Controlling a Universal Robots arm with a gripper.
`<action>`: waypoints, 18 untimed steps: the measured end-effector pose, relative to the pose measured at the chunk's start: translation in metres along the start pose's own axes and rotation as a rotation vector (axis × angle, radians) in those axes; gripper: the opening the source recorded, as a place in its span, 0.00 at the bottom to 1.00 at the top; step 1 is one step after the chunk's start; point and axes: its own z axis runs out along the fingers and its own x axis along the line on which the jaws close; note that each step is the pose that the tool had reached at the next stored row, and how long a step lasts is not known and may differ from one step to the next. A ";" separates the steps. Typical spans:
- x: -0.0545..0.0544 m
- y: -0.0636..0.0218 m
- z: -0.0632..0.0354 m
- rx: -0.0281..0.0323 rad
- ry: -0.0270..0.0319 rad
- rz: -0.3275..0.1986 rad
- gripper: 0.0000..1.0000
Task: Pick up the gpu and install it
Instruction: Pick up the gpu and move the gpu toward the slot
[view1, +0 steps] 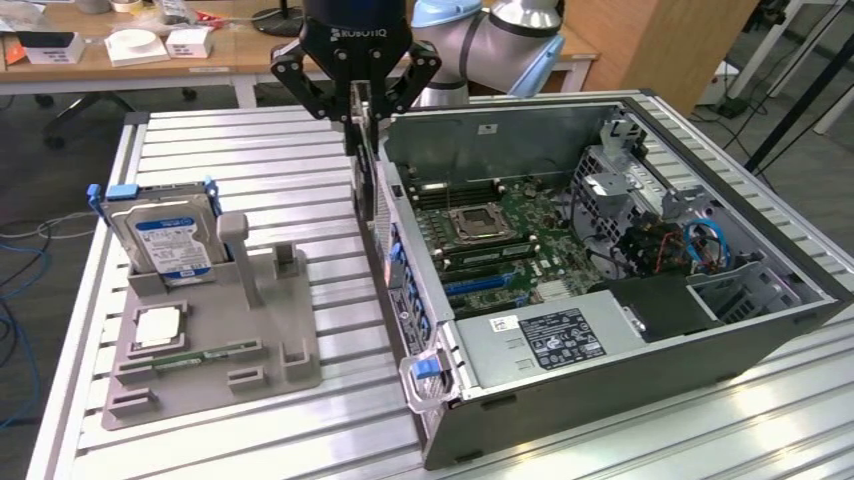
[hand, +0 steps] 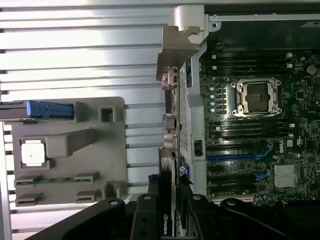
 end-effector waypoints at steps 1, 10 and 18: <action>0.000 0.0000 0.0000 0.0000 0.0000 0.000 0.26; -0.002 0.0014 0.0002 -0.0001 0.0000 -0.002 0.26; -0.005 0.0036 0.0007 -0.0007 0.0008 -0.018 0.26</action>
